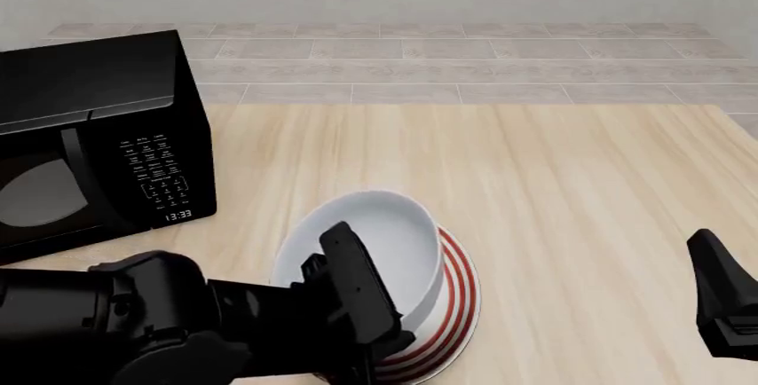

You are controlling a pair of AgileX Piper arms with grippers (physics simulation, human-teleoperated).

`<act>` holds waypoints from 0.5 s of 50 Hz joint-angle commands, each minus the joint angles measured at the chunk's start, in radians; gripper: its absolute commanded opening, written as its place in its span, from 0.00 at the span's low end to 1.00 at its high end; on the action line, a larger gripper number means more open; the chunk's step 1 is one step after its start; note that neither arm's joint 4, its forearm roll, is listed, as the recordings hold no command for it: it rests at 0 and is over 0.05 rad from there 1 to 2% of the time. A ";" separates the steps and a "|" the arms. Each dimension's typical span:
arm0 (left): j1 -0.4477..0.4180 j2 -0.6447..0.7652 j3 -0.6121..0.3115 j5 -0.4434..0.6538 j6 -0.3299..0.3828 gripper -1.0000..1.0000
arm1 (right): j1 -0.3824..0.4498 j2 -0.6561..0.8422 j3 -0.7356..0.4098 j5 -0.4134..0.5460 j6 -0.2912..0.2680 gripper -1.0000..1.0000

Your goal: Pick up the white bowl and put it on the plate.

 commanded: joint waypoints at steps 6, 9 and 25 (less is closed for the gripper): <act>-0.002 0.026 -0.005 -0.025 -0.004 0.00 | 0.000 0.000 0.000 0.000 0.000 1.00; -0.005 0.030 -0.004 -0.028 -0.006 0.00 | 0.000 0.000 0.000 0.000 0.000 1.00; 0.003 0.061 -0.004 -0.051 -0.017 0.00 | 0.000 0.000 0.000 0.000 0.000 1.00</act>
